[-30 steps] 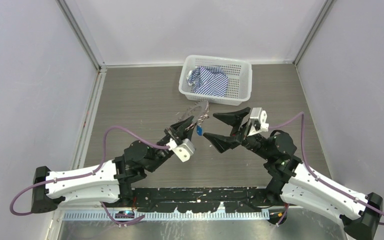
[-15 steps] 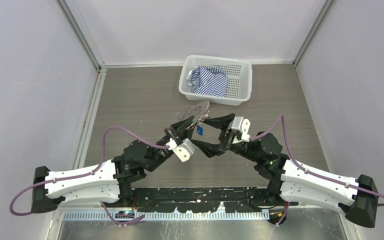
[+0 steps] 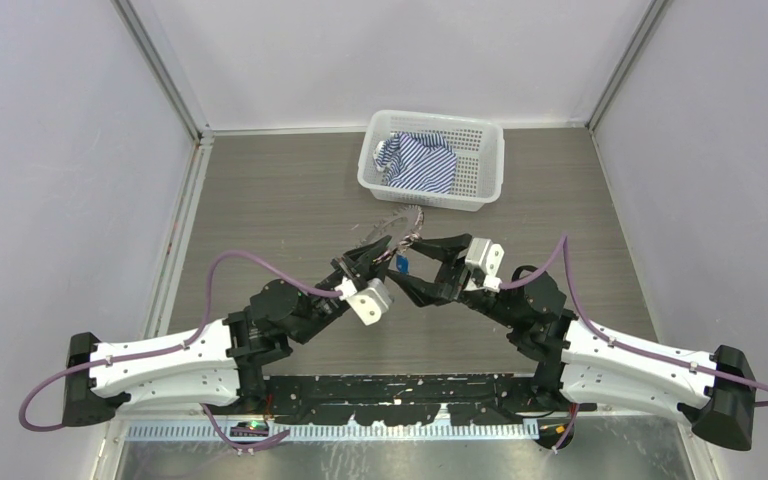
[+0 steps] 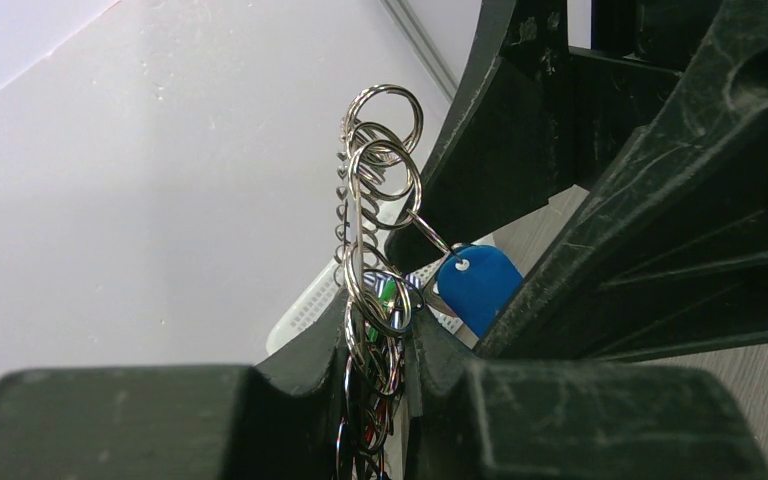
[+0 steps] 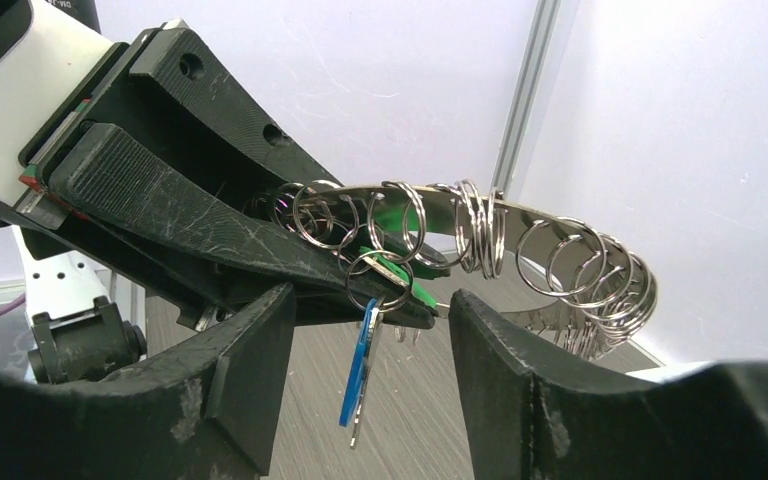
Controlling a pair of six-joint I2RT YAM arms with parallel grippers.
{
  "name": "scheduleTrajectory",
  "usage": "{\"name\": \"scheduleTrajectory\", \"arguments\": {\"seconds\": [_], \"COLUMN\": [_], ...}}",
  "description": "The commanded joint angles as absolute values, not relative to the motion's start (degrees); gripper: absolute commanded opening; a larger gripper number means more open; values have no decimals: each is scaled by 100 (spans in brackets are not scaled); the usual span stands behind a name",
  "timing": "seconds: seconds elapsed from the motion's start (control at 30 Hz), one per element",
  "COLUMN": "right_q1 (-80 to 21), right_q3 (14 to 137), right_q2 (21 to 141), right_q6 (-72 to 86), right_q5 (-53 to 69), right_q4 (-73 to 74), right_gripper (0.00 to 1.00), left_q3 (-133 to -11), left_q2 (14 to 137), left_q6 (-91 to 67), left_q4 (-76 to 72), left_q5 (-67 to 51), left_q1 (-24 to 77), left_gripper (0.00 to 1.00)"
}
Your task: Remove the keys from the keyring
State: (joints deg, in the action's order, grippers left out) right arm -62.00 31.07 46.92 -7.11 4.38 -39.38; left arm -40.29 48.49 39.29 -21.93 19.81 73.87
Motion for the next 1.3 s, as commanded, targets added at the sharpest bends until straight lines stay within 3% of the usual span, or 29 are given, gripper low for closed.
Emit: {"name": "scheduleTrajectory", "arguments": {"seconds": [0.0, 0.8, 0.9, 1.27], "right_q1": [-6251, -6297, -6314, -6312], "right_q3": [3296, 3511, 3555, 3722], "right_q2": [4721, 4520, 4463, 4703], "right_q6": [-848, -462, -376, -246], "right_q5": [258, 18, 18, 354], "right_q4": [-4258, -3724, -3550, -3290], "right_gripper": [60, 19, 18, 31], "left_q3": [-4359, -4068, -3985, -4232], "left_q2": [4724, 4716, 4745, 4620], "left_q6": [3851, 3641, 3619, 3680], "left_q4": [-2514, -2836, -2985, -2562], "left_q5": [1881, 2127, 2153, 1850], "left_q1": [7374, 7375, 7383, 7381], "left_gripper": [1, 1, 0, 1]}}
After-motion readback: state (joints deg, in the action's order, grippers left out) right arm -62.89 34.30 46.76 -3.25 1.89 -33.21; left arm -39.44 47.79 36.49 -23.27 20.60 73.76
